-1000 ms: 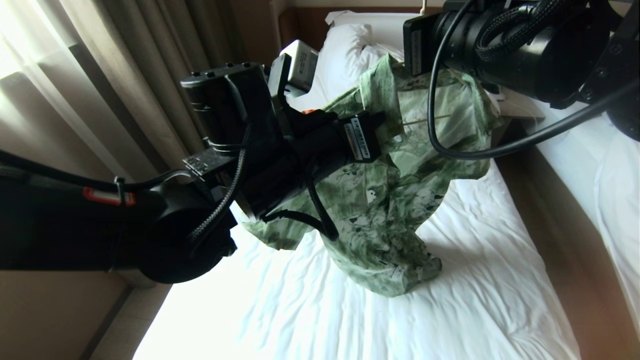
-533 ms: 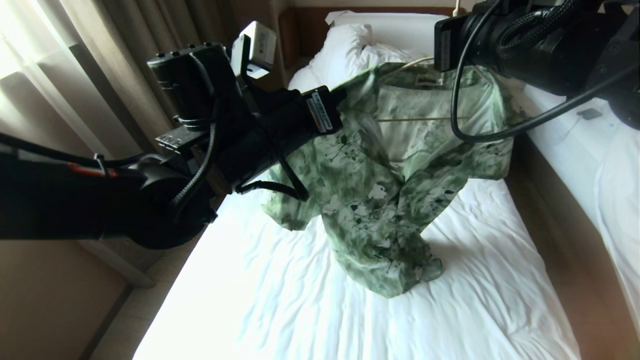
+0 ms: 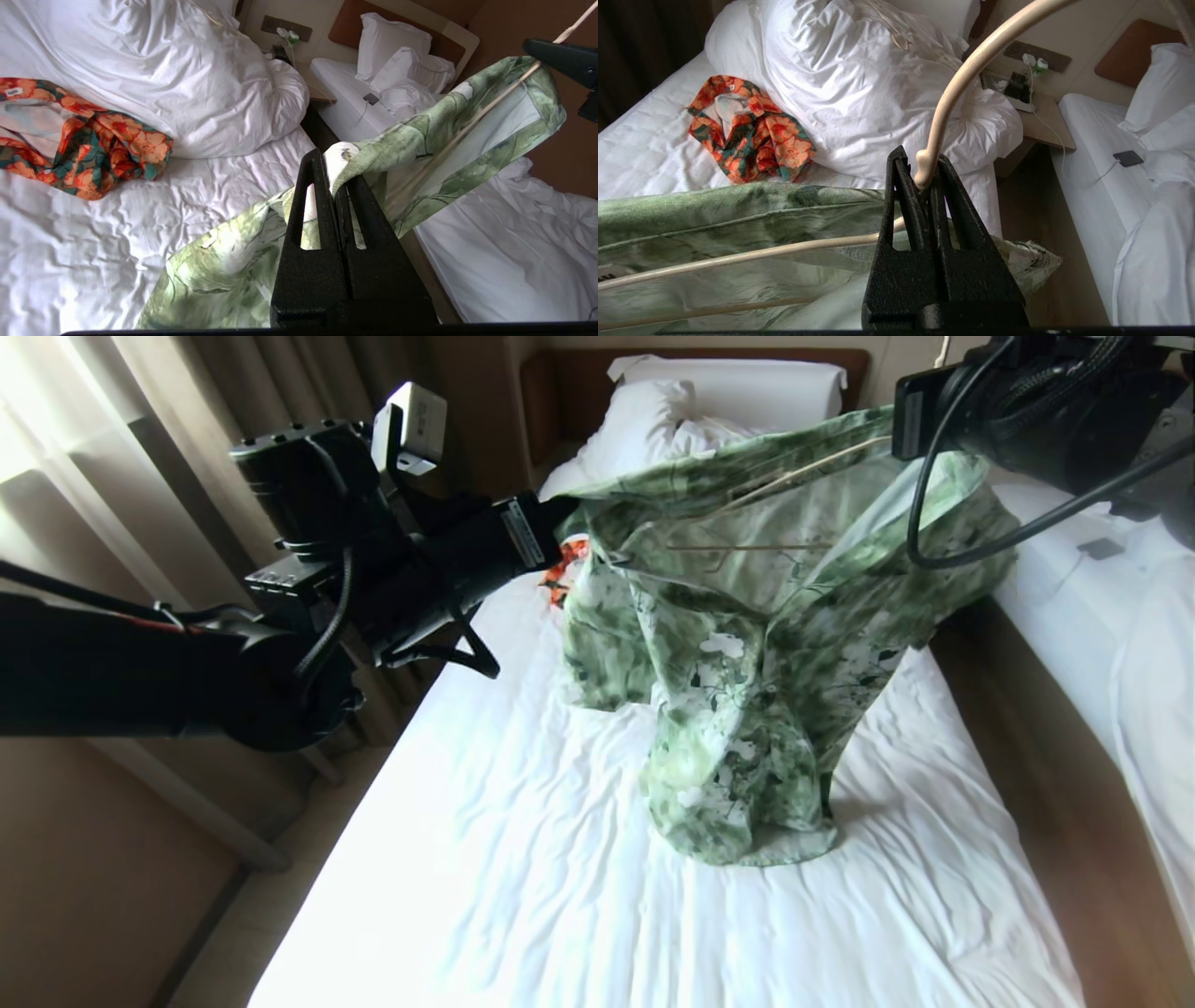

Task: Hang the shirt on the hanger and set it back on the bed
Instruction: Take the clothes hanger out of the clothes

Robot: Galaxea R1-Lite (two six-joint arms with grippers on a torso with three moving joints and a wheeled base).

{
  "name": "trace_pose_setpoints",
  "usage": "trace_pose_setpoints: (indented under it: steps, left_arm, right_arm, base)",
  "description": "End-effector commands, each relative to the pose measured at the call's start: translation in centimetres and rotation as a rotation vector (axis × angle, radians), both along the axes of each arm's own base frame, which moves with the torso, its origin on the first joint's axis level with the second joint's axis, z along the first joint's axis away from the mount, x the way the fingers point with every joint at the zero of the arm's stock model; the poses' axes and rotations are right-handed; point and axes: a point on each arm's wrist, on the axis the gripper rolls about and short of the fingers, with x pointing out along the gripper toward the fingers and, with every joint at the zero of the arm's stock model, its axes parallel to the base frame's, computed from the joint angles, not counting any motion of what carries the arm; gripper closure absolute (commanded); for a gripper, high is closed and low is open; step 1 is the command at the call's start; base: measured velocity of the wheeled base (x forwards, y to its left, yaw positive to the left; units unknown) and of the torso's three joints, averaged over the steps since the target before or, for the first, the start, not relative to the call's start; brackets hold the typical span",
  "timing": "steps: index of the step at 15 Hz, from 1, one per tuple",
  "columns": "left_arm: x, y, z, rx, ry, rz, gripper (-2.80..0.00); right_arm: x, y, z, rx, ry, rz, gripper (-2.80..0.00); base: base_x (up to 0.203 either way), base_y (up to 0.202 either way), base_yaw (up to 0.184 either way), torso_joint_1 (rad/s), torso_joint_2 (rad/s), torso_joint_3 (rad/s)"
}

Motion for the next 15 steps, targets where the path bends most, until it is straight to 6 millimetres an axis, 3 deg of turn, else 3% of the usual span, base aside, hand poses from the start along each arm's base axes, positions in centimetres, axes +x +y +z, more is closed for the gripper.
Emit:
trace_pose_setpoints:
  steps: [1, 5, 11, 12, 15]
  left_arm:
    - [0.9, 1.1, -0.7, 0.016, 0.01, -0.005, 0.0]
    - [1.3, 1.0, -1.5, 0.044, 0.025, -0.059, 0.0]
    - [1.3, 0.9, -1.5, 0.042, 0.023, -0.049, 0.0]
    - [1.4, 0.9, -1.6, 0.051, 0.019, -0.046, -2.8]
    - [1.4, 0.9, -1.6, 0.057, 0.013, -0.048, -2.8]
  right_arm:
    - [0.8, -0.1, -0.5, -0.005, 0.013, -0.013, 0.0]
    - [1.9, 0.6, -1.3, 0.001, -0.018, -0.01, 0.0]
    - [2.0, 1.9, -1.9, -0.004, -0.003, 0.02, 0.0]
    - [2.0, 2.0, -1.9, -0.005, -0.001, 0.023, 0.0]
    - [2.0, 2.4, -2.2, -0.006, 0.005, 0.031, 0.0]
  base:
    - [0.0, 0.0, 0.0, 0.0, 0.0, 0.0]
    - [0.0, 0.0, 0.0, 0.0, 0.0, 0.0]
    - [0.0, 0.0, 0.0, 0.0, 0.0, 0.0]
    - [0.0, 0.0, 0.0, 0.0, 0.0, 0.0]
    - [0.0, 0.0, 0.0, 0.0, 0.0, 0.0]
